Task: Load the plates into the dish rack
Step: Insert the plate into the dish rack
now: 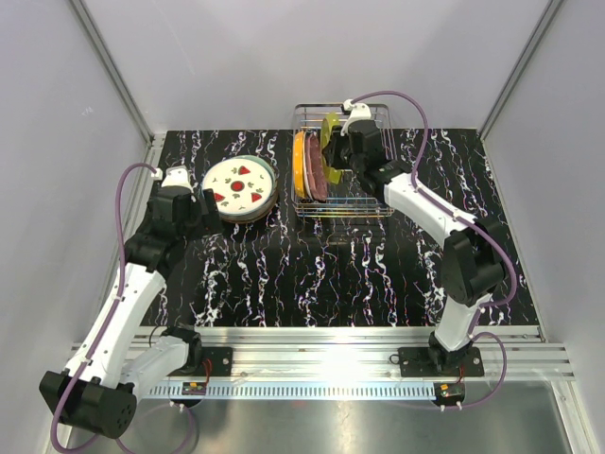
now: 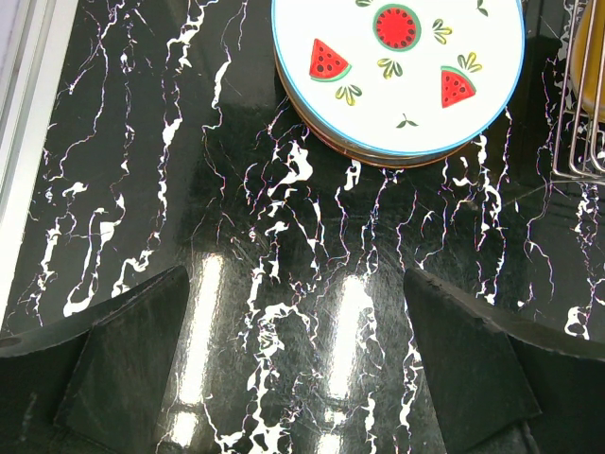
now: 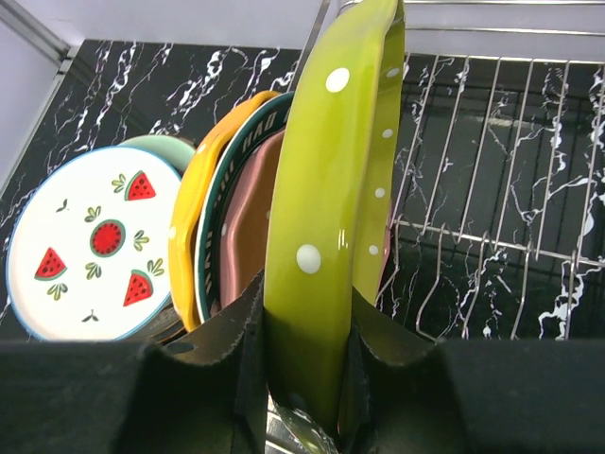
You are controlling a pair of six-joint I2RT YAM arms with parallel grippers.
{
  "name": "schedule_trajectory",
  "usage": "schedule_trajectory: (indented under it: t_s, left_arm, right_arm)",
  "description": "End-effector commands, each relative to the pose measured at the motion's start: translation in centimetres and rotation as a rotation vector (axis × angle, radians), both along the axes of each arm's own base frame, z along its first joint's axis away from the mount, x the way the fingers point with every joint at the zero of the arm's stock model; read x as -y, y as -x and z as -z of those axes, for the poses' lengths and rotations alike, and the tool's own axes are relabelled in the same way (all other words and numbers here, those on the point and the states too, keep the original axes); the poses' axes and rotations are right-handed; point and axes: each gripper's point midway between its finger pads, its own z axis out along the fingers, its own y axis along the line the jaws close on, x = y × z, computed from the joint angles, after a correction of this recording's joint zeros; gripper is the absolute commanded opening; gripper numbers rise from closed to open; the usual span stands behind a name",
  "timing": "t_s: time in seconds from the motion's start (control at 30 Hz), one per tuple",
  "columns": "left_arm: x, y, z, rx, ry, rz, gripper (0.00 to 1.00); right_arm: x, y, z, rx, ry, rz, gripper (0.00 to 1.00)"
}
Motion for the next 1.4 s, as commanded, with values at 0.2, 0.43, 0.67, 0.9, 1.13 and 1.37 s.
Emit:
schedule_trajectory:
  t_s: [0.2, 0.43, 0.67, 0.9, 1.13, 1.37]
  left_arm:
    - [0.2, -0.7, -1.3, 0.066, 0.015, 0.007, 0.99]
    - [0.2, -0.6, -1.2, 0.064, 0.016, 0.008, 0.99]
    - [0.3, -0.7, -1.2, 0.065, 0.018, 0.01, 0.99]
    - [0.4, -0.7, -1.2, 0.064, 0.023, 0.016, 0.99]
    - [0.5, -0.7, -1.1, 0.061, 0.023, 0.019, 0.99]
    - [0.5, -0.7, -1.1, 0.059, 0.026, 0.021, 0.99]
  right_arm:
    - [-1.2, 0.5, -11.3, 0.221, -0.146, -0.042, 0.0]
    - [-1.0, 0.7, -9.1, 0.176, -0.145, -0.031, 0.0]
    - [-0.5, 0.8, -6.3, 0.127, -0.125, -0.004, 0.0]
    - [0.1, 1.0, -5.3, 0.118, -0.1, 0.015, 0.02]
    - [-0.9, -0.2, -4.4, 0.093, -0.084, 0.002, 0.15]
    - [-1.5, -1.3, -2.5, 0.05, -0.055, 0.001, 0.27]
